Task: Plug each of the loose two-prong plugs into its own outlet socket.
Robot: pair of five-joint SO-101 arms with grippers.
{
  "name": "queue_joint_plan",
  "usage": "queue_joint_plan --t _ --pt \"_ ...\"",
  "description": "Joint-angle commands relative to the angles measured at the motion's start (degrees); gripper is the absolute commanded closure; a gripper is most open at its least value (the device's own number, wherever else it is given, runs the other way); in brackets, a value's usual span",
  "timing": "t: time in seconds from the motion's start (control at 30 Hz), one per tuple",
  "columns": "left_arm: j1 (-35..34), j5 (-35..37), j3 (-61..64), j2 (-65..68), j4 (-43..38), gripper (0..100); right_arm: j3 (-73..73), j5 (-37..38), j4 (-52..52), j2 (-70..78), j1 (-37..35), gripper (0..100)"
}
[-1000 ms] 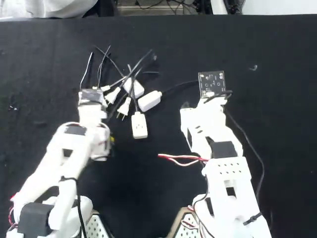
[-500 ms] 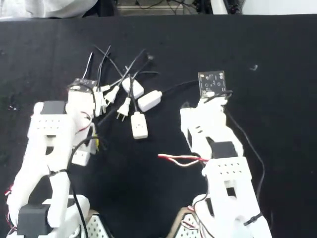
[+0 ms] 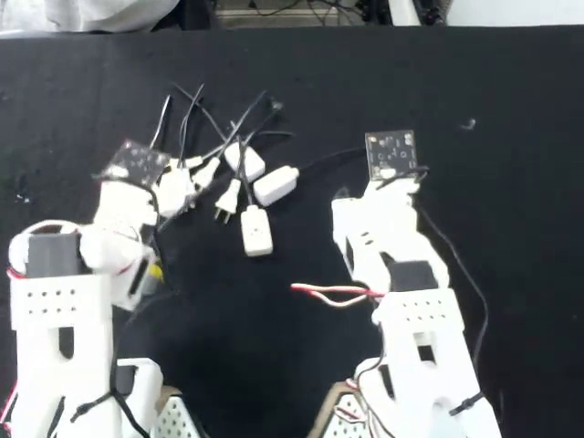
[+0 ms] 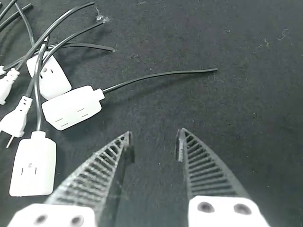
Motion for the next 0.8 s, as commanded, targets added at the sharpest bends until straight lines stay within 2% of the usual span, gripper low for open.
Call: queue_joint_plan --t 0.0,0.1,0.17,0.27,0.33,0.53,0.63,0.77 --pt "1.0 20.4 8.8 -1.9 -9.6 97 -0.3 -0.5 -1.0 -0.2 0.5 84.2" --pt "1.9 36.3 14.9 -1.8 -19.2 97 -0.3 -0.5 -0.9 -0.2 0.5 84.2" --pt "5.1 44.6 19.3 -1.8 -23.1 97 -0.3 -0.4 -0.9 -0.2 0.5 84.2" --pt "10.8 50.3 24.6 -1.7 -26.4 97 -0.3 -0.4 -0.9 -0.2 0.5 84.2" --pt "14.0 48.4 26.4 -1.8 -28.2 94 -0.3 -0.3 -0.9 -0.2 0.5 84.2" --pt "16.5 40.0 26.6 -1.3 -28.7 72 -0.3 -0.2 -0.9 -0.2 0.5 84.2" --pt "16.5 32.1 24.1 -1.8 -28.5 74 -0.3 -0.2 -0.9 -0.2 0.5 84.2" --pt "16.4 26.4 22.0 -1.8 -28.4 77 -0.3 -0.2 -0.9 -0.2 0.5 84.2"
